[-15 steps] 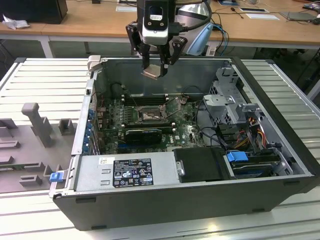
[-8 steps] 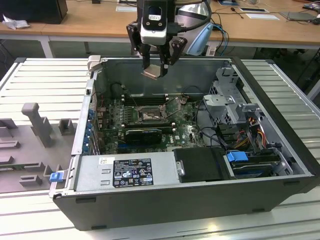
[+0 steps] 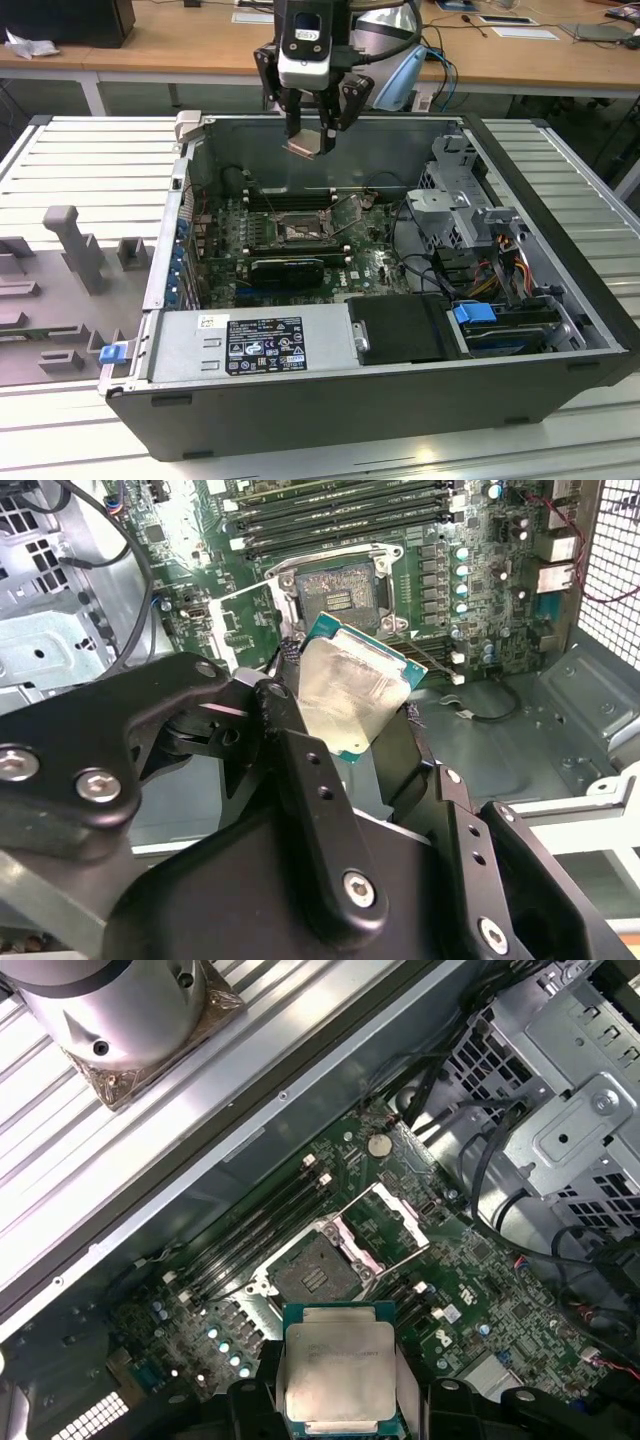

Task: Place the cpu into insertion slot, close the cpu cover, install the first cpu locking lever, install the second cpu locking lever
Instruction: 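Place the cpu into insertion slot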

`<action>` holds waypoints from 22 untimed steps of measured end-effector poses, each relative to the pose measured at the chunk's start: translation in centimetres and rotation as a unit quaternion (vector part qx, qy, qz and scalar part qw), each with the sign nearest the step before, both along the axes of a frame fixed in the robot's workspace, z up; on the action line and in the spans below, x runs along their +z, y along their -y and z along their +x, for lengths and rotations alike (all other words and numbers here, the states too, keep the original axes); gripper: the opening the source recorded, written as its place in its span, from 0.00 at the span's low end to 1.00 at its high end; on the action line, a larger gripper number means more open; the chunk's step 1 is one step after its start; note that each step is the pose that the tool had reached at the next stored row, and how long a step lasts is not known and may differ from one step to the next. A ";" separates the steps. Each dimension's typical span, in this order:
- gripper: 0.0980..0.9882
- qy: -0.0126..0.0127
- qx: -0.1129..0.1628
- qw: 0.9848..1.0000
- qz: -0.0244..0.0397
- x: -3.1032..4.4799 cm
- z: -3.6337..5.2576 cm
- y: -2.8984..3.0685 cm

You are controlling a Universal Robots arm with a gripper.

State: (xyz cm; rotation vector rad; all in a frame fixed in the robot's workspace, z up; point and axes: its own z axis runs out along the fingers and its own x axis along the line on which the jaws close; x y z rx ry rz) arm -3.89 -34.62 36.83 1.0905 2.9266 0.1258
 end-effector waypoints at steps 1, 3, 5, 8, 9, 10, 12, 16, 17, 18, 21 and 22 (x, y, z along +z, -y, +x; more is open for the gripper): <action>0.48 0.000 -0.003 1.000 0.000 0.00 0.00 0.00; 0.48 0.000 -0.007 1.000 0.000 0.00 0.00 0.00; 0.48 0.000 -0.012 1.000 0.000 0.00 0.00 0.00; 0.48 0.000 -0.019 1.000 0.000 0.00 0.00 0.00; 0.48 0.000 -0.020 1.000 0.000 0.00 0.00 0.00; 0.48 0.000 -0.023 1.000 0.000 0.00 0.00 0.00; 0.48 0.000 -0.026 1.000 0.000 0.00 0.00 0.00; 0.48 0.000 -0.034 0.999 0.000 0.00 0.00 0.00; 0.48 0.000 -0.038 0.999 0.000 0.00 0.00 0.00; 0.48 0.000 -0.040 0.999 0.000 0.00 0.00 0.00; 0.48 0.000 -0.045 0.999 0.000 0.00 0.00 0.00; 0.48 0.000 -0.046 0.999 0.000 0.00 0.00 0.00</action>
